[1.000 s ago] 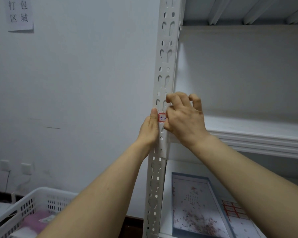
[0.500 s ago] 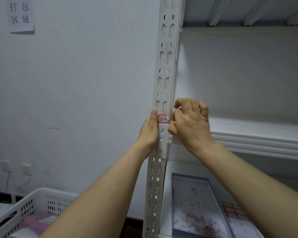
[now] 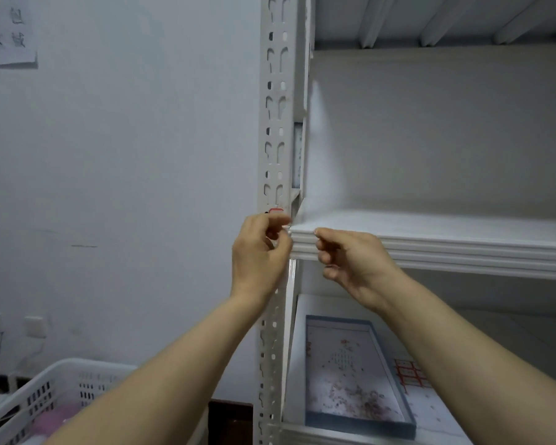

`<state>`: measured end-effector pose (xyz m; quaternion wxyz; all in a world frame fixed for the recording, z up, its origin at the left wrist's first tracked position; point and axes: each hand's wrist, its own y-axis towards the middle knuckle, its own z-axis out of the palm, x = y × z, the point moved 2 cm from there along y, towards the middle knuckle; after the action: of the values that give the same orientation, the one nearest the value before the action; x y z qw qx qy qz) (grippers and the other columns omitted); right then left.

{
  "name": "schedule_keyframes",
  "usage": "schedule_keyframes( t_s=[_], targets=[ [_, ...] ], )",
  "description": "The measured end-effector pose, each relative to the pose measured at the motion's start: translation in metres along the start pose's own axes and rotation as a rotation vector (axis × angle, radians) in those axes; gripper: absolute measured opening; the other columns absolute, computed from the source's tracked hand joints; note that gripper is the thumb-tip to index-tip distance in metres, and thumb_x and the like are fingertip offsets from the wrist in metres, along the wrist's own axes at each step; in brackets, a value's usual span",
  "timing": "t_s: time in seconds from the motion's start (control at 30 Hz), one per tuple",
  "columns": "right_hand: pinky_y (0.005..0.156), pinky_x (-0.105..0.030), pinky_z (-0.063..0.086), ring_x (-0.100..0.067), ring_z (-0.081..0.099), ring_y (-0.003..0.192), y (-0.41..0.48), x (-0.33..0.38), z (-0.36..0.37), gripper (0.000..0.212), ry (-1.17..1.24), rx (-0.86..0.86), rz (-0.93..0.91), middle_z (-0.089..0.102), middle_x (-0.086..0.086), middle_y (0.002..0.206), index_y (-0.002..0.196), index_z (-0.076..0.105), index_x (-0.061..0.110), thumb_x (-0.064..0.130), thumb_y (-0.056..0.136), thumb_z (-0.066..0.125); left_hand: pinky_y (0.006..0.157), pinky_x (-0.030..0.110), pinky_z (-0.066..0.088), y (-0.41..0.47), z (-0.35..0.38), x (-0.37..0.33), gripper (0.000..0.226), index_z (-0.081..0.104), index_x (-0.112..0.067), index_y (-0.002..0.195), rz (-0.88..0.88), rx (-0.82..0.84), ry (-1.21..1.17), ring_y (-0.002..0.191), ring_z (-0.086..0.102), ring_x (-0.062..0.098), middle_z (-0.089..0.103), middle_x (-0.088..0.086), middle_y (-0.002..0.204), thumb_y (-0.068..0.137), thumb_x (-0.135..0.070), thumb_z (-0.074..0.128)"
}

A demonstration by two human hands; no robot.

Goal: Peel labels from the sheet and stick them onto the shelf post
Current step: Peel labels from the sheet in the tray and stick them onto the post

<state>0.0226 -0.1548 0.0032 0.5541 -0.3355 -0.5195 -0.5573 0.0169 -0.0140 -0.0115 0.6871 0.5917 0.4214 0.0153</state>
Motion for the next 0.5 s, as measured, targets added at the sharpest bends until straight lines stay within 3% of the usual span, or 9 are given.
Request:
schedule_keyframes(
  t_s=[0.23, 0.37, 0.5],
  targets=[
    [0.033, -0.018, 0.024, -0.01, 0.038, 0.043, -0.007, -0.014, -0.027, 0.022, 0.136, 0.052, 0.209, 0.048, -0.002, 0.062, 0.074, 0.06, 0.009, 0.009, 0.09, 0.045, 0.069, 0.008, 0.048, -0.026, 0.025, -0.011, 0.028, 0.072, -0.01, 0.103, 0.139, 0.165, -0.069, 0.076, 0.062, 0.007, 0.064, -0.004, 0.087, 0.077, -0.02, 0.076],
    [0.029, -0.016, 0.02, -0.009, 0.033, 0.037, -0.009, -0.025, -0.043, 0.02, 0.202, 0.081, 0.325, 0.044, -0.002, 0.058, 0.076, 0.055, 0.009, 0.009, 0.091, 0.042, 0.07, 0.008, 0.048, -0.033, 0.04, -0.012, 0.026, 0.073, -0.01, 0.101, 0.139, 0.201, -0.083, 0.076, 0.059, 0.0, 0.06, -0.014, 0.081, 0.075, -0.014, 0.077],
    [0.029, -0.013, 0.016, -0.008, 0.031, 0.033, -0.01, -0.034, -0.062, 0.022, 0.339, 0.084, 0.452, 0.042, -0.001, 0.055, 0.066, 0.051, 0.008, 0.009, 0.085, 0.041, 0.068, 0.013, 0.048, -0.042, 0.059, -0.007, 0.019, 0.075, -0.008, 0.097, 0.168, 0.303, -0.074, 0.076, 0.059, 0.001, 0.063, -0.005, 0.082, 0.078, -0.009, 0.074]
  ],
)
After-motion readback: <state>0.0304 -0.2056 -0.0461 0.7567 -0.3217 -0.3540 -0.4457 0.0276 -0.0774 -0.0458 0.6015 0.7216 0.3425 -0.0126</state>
